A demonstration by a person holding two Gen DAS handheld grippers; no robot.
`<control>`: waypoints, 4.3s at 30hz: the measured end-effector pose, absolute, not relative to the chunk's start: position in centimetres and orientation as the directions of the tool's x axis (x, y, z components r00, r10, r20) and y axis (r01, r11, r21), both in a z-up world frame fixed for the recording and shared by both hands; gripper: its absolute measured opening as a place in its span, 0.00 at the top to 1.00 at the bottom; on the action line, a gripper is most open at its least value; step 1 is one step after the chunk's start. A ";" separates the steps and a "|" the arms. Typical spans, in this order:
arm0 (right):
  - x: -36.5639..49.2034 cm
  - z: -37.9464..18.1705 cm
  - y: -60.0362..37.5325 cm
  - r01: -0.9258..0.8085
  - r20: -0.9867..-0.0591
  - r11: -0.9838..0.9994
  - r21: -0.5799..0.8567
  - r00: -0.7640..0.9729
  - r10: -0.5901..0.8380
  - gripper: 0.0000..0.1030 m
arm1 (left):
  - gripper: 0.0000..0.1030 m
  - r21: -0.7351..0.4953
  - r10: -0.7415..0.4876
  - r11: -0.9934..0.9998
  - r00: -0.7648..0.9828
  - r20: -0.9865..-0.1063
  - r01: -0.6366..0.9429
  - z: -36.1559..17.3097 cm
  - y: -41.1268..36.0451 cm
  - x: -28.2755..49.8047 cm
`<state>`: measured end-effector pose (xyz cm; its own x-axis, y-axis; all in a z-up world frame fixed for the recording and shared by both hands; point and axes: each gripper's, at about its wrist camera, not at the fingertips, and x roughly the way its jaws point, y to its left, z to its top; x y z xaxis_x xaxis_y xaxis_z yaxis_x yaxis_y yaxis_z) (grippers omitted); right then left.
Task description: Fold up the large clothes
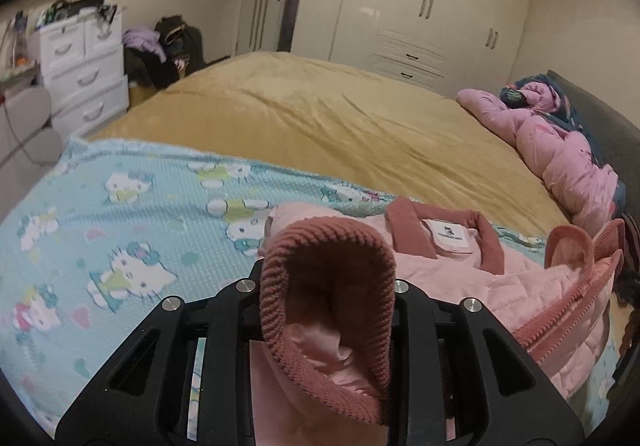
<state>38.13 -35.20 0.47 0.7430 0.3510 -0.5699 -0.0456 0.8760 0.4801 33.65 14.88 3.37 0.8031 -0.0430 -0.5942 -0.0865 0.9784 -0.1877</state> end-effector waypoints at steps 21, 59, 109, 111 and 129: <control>35.9 -0.1 -28.6 -0.191 -0.545 0.839 0.509 0.683 0.486 0.05 | 0.56 -0.417 -0.165 0.906 0.848 -0.504 -0.071 0.6 15.2 34.7; 39.5 -4.8 -31.2 -0.056 -0.687 0.988 0.143 0.713 0.140 0.75 | 0.77 -0.386 -0.251 0.923 0.746 -0.617 -0.008 -5.2 17.4 36.9; 47.0 -7.4 -33.1 0.139 -0.729 0.973 0.184 0.683 0.040 0.75 | 0.83 -0.164 -0.063 0.984 0.726 -0.685 -0.070 -4.9 16.4 43.8; 47.3 -8.1 -32.8 0.135 -0.753 0.977 0.166 0.656 0.037 0.72 | 0.80 -0.167 -0.062 0.983 0.721 -0.690 -0.074 -5.3 16.5 43.8; 36.7 -1.0 -25.8 -0.102 -0.620 0.982 0.161 0.763 0.182 0.23 | 0.09 -0.167 -0.034 0.982 0.780 -0.625 -0.090 0.7 15.4 36.4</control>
